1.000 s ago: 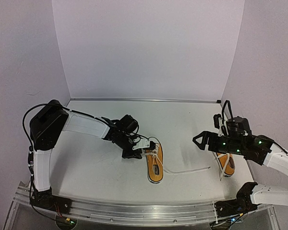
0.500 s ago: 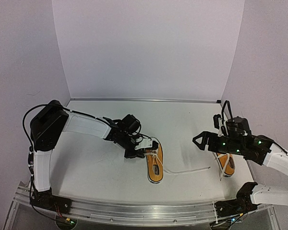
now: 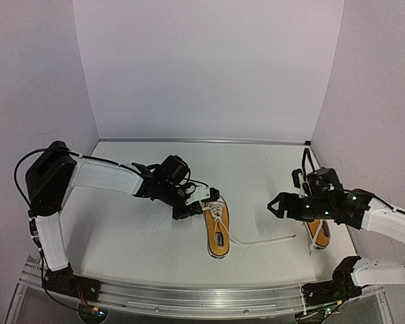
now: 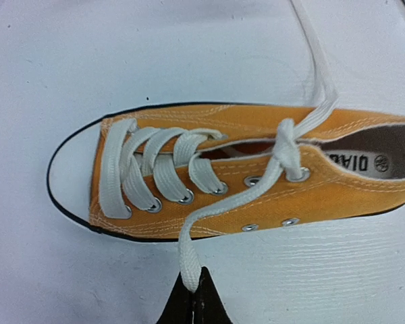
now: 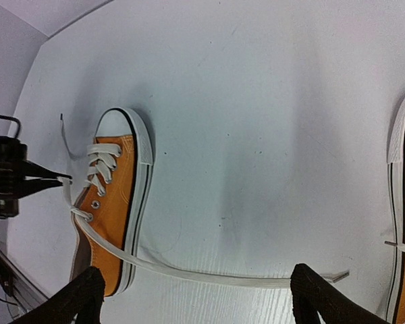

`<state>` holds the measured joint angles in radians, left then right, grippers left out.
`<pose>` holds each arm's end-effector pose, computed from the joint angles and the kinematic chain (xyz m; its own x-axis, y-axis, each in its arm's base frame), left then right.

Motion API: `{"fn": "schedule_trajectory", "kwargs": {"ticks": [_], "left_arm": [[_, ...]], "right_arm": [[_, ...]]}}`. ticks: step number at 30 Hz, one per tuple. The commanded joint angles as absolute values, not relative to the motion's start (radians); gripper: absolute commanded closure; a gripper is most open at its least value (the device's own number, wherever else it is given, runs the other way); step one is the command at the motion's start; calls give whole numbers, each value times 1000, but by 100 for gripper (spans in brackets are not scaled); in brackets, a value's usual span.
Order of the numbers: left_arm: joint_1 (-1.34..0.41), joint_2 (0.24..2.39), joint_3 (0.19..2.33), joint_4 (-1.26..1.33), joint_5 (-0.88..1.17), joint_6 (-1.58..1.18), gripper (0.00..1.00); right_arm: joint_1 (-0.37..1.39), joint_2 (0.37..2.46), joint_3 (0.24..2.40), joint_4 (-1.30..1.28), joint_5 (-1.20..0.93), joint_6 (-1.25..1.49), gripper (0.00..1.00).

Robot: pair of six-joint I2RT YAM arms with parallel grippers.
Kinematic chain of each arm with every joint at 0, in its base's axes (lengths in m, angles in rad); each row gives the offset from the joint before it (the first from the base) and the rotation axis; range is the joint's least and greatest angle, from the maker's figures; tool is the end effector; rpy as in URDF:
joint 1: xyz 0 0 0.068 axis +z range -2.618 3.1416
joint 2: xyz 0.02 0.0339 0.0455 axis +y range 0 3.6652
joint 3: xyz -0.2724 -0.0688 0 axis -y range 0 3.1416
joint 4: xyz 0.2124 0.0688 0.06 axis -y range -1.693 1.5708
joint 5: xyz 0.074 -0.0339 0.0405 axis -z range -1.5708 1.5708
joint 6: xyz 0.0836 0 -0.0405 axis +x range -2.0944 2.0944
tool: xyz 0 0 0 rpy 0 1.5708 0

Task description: Tie the shoes

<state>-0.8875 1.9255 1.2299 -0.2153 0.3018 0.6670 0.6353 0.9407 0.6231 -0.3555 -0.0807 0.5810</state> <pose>0.2398 -0.3340 0.1574 0.1373 0.7669 -0.6269 0.9807 -0.0164 0.1947 0.1594 0.1259 0.2262 -0.7719 0.1106 -0.6260 -0.2614 0.8424 0.4712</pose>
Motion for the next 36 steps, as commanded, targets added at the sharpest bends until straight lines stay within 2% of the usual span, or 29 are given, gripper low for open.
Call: {"fn": "schedule_trajectory", "kwargs": {"ticks": [1, 9, 14, 36], "left_arm": [[-896, 1796, 1168, -53, 389, 544, 100], [-927, 1784, 1115, 55, 422, 470, 100], [-946, 1786, 1104, 81, 410, 470, 100], [-967, 1801, 1121, 74, 386, 513, 100]], "right_arm": [[634, 1027, 650, -406, -96, 585, 14], [634, 1132, 686, -529, -43, 593, 41], [635, 1179, 660, -550, 0, 607, 51], [689, 1474, 717, -523, 57, 700, 41]]}}
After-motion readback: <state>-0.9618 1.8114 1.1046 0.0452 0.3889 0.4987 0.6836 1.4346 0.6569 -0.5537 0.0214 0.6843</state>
